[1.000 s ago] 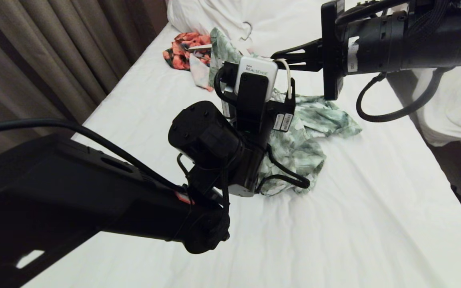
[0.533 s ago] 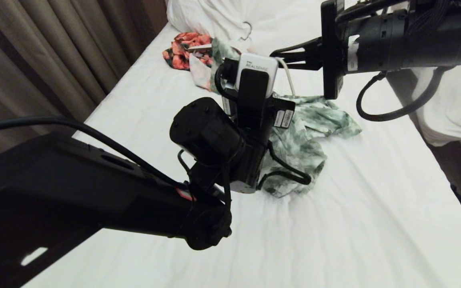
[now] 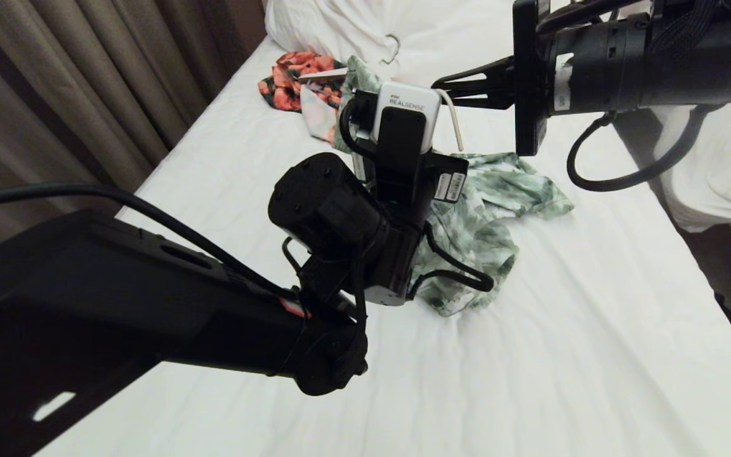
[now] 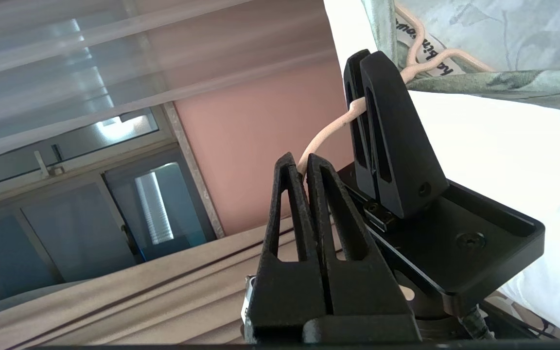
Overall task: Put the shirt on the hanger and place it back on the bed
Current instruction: Take the clothes hanger out of the clothes
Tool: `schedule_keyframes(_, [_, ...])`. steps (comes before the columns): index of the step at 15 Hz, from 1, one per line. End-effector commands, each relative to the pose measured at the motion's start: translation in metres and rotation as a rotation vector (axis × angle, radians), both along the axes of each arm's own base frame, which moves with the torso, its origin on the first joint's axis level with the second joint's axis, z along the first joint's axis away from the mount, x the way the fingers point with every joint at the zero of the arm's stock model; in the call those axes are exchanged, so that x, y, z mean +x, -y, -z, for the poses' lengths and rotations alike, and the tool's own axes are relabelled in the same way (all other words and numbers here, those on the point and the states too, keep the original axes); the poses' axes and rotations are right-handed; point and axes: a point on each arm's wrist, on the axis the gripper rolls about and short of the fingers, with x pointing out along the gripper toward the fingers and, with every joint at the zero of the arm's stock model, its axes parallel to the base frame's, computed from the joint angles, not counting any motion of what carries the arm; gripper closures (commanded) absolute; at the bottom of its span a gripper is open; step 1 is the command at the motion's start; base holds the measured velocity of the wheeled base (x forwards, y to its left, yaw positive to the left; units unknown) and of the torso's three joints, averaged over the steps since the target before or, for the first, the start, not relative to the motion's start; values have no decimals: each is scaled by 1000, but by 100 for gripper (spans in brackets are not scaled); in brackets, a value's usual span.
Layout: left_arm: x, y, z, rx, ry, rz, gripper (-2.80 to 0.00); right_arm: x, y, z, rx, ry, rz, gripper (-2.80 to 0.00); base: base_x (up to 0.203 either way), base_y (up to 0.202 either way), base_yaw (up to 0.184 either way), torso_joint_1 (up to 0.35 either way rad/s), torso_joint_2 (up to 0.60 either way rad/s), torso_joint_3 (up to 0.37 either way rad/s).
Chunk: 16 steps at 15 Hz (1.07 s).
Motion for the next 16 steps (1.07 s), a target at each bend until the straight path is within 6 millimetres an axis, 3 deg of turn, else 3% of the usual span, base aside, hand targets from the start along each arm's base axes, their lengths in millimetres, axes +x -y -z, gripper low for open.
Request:
schedule_keyframes(1, [-1,-1,-3,-9,8,-4,0,1,-1,1,0,-10,-3,-280,0,0,0,0,0,0])
schedule_keyframes(4, [-1,-2,-4,-6,6,-4,0,-1,2,-1,0,-3,9,-280,0,0,0,0,0,0])
schedule_keyframes(8, [-3,-5,-8,-8,-22,13,0,-5,23,-2,-38,-40,56,-280,0,0,0,0,0,0])
schedule_keyframes(13, [-10,-12,-25,-11,-89,52,0,-30,51,-11,-83,-38,95,-280,0,0,0,0,0,0])
schedule_keyframes(14, [-11,-15,-30,-10,-93,51,0,-34,54,-12,-87,-31,100,0,0,0,0,0,0,0])
schedule_keyframes(16, [-14,-20,-39,-8,-97,51,0,-40,60,-10,-122,3,103,0,0,0,0,0,0,0])
